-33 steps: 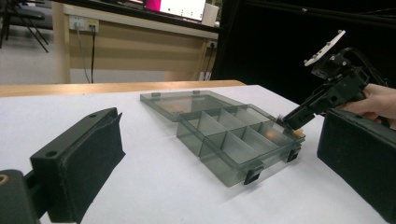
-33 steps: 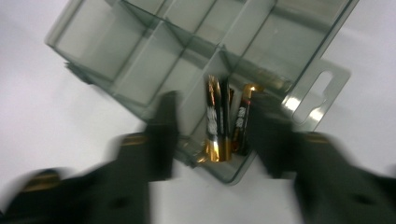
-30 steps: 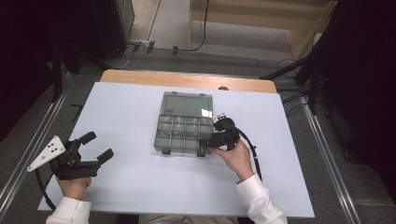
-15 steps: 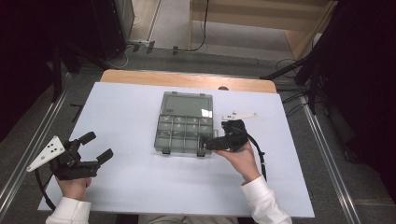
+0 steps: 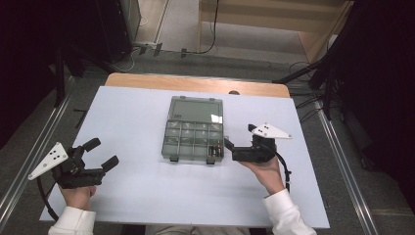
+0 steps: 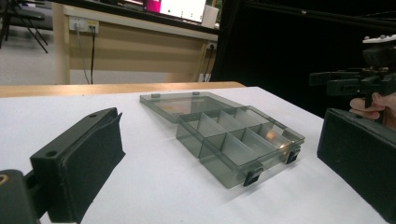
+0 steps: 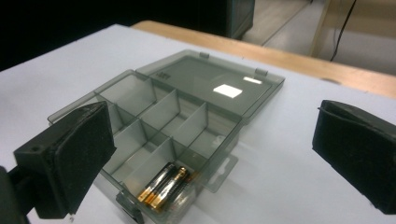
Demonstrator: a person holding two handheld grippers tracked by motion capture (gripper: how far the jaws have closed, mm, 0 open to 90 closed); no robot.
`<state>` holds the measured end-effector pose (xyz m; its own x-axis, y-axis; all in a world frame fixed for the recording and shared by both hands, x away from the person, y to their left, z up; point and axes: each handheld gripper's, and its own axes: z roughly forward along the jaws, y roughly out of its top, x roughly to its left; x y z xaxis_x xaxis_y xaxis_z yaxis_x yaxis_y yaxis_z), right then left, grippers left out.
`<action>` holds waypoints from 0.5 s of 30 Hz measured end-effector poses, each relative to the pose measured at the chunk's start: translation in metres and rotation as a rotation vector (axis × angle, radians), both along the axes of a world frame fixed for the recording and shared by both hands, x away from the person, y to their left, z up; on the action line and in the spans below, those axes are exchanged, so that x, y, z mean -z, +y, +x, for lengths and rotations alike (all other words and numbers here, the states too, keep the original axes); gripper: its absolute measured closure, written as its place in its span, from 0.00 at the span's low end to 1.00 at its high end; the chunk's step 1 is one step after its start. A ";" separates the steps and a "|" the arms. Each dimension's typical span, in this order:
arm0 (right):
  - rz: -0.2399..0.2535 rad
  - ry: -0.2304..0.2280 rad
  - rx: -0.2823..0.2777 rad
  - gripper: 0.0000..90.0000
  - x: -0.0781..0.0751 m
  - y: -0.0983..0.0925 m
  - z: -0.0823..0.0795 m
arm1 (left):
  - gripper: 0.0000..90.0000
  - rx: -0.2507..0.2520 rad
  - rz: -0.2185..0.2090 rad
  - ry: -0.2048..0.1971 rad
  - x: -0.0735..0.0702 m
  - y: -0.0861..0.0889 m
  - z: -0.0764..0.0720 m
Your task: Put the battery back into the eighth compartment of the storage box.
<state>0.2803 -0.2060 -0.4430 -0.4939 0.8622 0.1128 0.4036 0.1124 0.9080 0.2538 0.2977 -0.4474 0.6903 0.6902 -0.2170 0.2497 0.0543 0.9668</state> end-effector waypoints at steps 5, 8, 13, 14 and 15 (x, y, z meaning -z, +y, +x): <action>0.021 -0.067 0.011 0.00 0.004 -0.017 -0.014 | 0.00 -0.001 0.004 0.000 0.000 0.000 0.000; 0.036 -0.084 0.011 0.00 0.008 -0.027 -0.020 | 0.00 -0.002 0.006 0.000 0.000 0.000 0.000; 0.019 -0.103 0.036 0.00 0.020 -0.047 -0.035 | 0.00 -0.002 0.008 -0.001 0.000 0.000 0.000; 0.023 -0.119 0.042 0.00 0.022 -0.050 -0.039 | 0.00 -0.002 0.009 -0.001 0.000 0.000 0.000; 0.031 -0.138 0.051 0.01 0.023 -0.053 -0.042 | 0.00 -0.002 0.009 -0.001 0.000 0.000 0.000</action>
